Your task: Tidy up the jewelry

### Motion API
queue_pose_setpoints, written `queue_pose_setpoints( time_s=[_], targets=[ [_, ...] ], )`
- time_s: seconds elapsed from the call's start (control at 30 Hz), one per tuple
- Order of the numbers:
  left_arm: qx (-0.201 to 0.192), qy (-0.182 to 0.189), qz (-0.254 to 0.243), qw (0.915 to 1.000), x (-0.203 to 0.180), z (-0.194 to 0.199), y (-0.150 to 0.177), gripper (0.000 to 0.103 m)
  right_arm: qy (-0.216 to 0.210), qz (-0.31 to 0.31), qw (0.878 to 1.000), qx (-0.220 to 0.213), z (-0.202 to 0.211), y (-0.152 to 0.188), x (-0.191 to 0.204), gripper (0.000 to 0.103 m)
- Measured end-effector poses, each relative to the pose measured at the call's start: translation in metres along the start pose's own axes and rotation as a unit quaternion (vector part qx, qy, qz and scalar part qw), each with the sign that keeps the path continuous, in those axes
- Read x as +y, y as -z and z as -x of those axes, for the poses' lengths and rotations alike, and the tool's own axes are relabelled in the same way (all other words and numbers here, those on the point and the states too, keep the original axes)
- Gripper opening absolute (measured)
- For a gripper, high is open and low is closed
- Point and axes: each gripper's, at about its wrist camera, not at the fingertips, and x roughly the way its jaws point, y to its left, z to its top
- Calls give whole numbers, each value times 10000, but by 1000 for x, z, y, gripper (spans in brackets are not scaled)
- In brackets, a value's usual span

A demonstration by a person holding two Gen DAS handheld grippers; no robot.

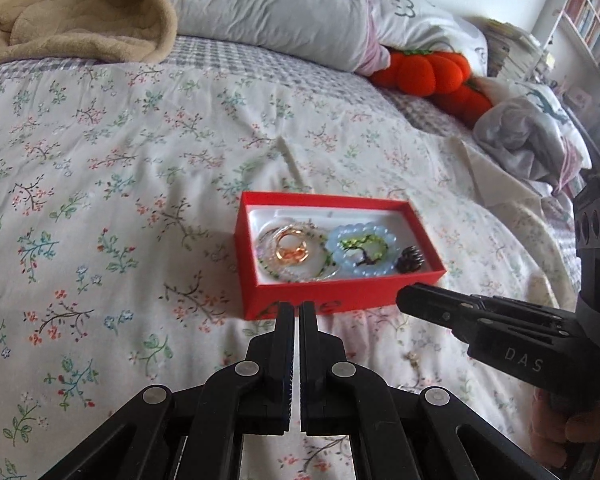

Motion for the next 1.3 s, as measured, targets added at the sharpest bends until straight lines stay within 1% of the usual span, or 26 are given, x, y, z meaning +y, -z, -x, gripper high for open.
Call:
queue_pose_setpoints(
  time_s=[0.13,0.3,0.53,0.73,0.83,0.9,1.07,1.1,1.13,1.2,1.27,1.3],
  targets=[
    [84,113,90,9999,-5,-12,-3,0,-16,-343,9993,-143,12,-9,-18,10],
    [237,353,401,9983,-2,-32,-11,0,6,-623,9979,-154,14,-17,-36,10],
    [333,622,728,9949,2,-64,-23,0,62,-740,9972,-39,3,-27,-54,10],
    [465,680,872,9928,4,-85,-27,0,103,-782,9968,92,-9,-29,-64,10],
    [546,700,970,9913,6,-90,-27,0,106,-778,9968,131,-12,-30,-66,10],
    [620,835,1083,9887,8,-90,-26,0,96,-774,9968,148,-13,-31,-66,10],
    [853,968,1131,9852,13,-72,-25,0,74,-807,9963,273,-13,-30,-63,10],
    [897,943,1135,9850,14,-68,-25,3,66,-783,9965,287,-12,-30,-62,10],
    [927,884,1120,9854,16,-63,-25,8,63,-749,9967,299,-11,-30,-60,10],
    [943,700,1076,9872,19,-51,-23,39,49,-707,9970,321,-9,-29,-56,10],
    [910,517,989,9896,24,-37,-18,49,12,-674,9973,308,-6,-29,-52,10],
    [939,425,923,9904,26,-31,-15,51,0,-650,9974,298,-5,-29,-50,10]
  ],
)
